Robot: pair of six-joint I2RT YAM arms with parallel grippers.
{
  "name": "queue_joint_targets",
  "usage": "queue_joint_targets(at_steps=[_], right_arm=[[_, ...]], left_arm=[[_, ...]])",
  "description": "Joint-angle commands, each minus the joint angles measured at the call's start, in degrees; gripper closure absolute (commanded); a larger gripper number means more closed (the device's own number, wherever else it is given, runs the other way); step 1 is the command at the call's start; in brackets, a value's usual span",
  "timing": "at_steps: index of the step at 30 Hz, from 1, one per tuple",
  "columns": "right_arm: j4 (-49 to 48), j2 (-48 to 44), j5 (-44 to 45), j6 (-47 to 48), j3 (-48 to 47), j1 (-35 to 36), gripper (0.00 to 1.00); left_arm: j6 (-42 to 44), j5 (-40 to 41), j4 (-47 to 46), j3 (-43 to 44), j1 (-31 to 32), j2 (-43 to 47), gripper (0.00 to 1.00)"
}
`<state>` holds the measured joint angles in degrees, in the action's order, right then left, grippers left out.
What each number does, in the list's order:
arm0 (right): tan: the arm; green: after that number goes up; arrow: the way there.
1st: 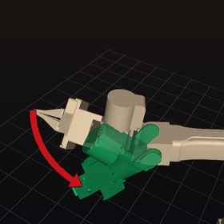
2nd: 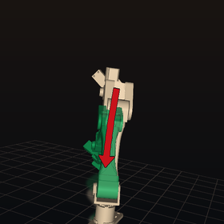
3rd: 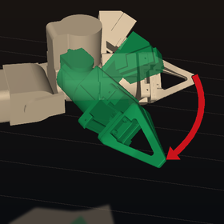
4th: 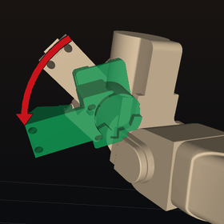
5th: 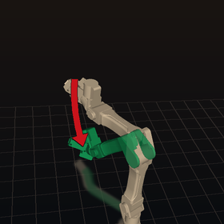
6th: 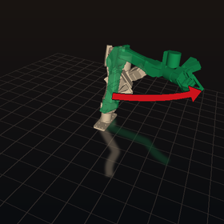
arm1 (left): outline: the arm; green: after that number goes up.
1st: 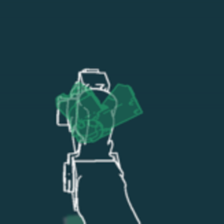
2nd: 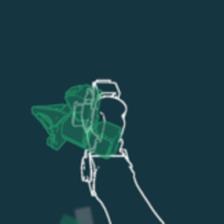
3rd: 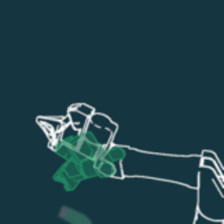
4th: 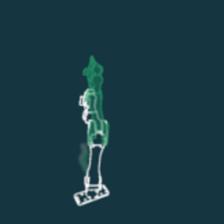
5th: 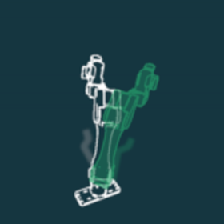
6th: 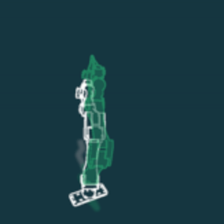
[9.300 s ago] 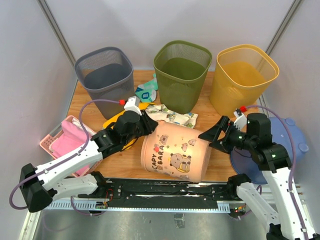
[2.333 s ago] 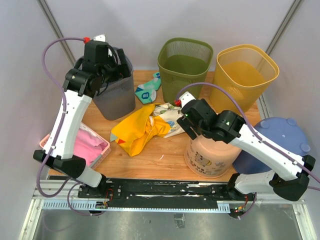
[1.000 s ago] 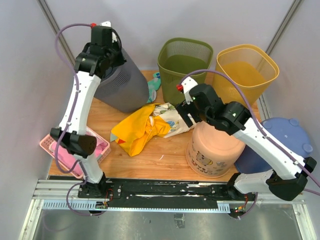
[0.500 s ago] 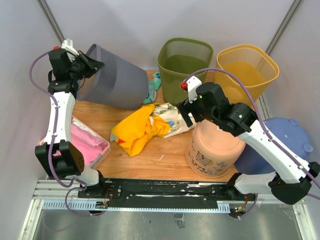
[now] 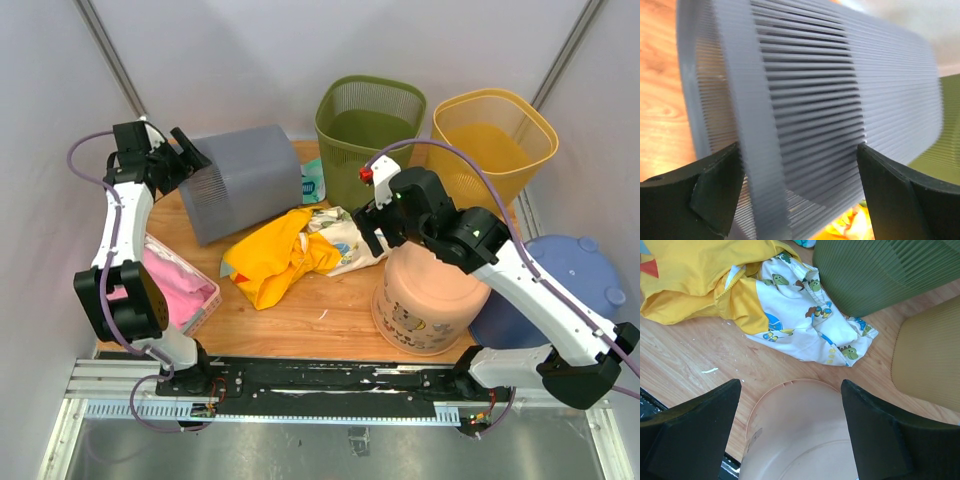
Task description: Turn the large container upside down
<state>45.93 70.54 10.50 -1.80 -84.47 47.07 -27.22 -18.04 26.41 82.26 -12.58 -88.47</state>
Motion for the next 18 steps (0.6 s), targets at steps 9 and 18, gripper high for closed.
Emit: queue_joint_targets(at_steps=[9,18], right_arm=[[-5.2,3.0,-8.9,-3.2,-5.5,-4.0,0.18],[-23.9,18.3,-11.6,-15.1,-12.3,-4.0,0.23]], left_arm=[[9.6,11.5,11.8,9.3,0.0,2.1,0.01],[8.6,11.8,11.7,5.7,0.0,5.1,0.01]])
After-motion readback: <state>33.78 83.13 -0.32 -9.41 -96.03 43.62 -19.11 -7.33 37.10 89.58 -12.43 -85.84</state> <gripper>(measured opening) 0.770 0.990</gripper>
